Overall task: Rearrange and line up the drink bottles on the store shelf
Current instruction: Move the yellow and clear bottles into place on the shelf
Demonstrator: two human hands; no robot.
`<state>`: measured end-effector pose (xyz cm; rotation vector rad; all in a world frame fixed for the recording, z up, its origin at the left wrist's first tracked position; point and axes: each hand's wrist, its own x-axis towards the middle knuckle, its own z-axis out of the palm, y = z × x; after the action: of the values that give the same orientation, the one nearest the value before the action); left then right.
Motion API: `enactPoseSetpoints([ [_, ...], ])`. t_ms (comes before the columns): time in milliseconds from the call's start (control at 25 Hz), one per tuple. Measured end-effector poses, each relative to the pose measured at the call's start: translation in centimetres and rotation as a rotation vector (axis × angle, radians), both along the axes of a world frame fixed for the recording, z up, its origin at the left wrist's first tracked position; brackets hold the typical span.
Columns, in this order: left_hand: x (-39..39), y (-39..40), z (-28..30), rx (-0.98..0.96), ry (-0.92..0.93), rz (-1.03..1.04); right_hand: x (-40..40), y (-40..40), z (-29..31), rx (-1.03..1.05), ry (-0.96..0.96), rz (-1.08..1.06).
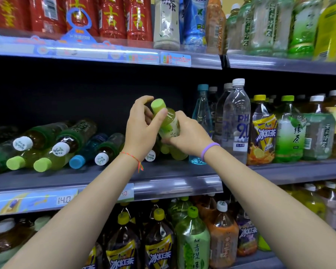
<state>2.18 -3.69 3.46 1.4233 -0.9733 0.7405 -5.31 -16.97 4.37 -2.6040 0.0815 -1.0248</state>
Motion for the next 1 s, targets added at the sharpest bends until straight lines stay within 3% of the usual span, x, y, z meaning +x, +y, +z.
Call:
enactPoseSetpoints([
  [160,1.0,-0.8,-0.9,0.215,0.307,-0.186,-0.5,-0.2,1.1,0.148,-0.048,-0.052],
  [320,0.5,-1.7,-2.5,0.468,0.269,-0.173,-1.0,0.2,2.0,0.107,0.049,-0.090],
  [440,0.0,-2.0,-2.3,0.485,0.219,-0.068,-2.2,0.0,2.1,0.076,0.047,-0.125],
  [560,-0.6,-2.4,-2.3,0.493,0.198,0.019,-4.0,-0.9,1.2,0.011,-0.007,-0.303],
  [640,-1.1,-2.6,-2.5,0.475,0.187,0.045,-4.5,-1.4,-0.2,-0.043,0.186,-0.408],
  [760,-1.4,-2.8,-2.8,0.458,0.192,0.074,-3.9,-1.5,-2.2,-0.028,0.440,-0.381],
  [1000,-1.4,-2.2,-2.9,0.445,0.210,0.111,-0.9,-2.6,-3.4,0.002,0.510,-0.420],
])
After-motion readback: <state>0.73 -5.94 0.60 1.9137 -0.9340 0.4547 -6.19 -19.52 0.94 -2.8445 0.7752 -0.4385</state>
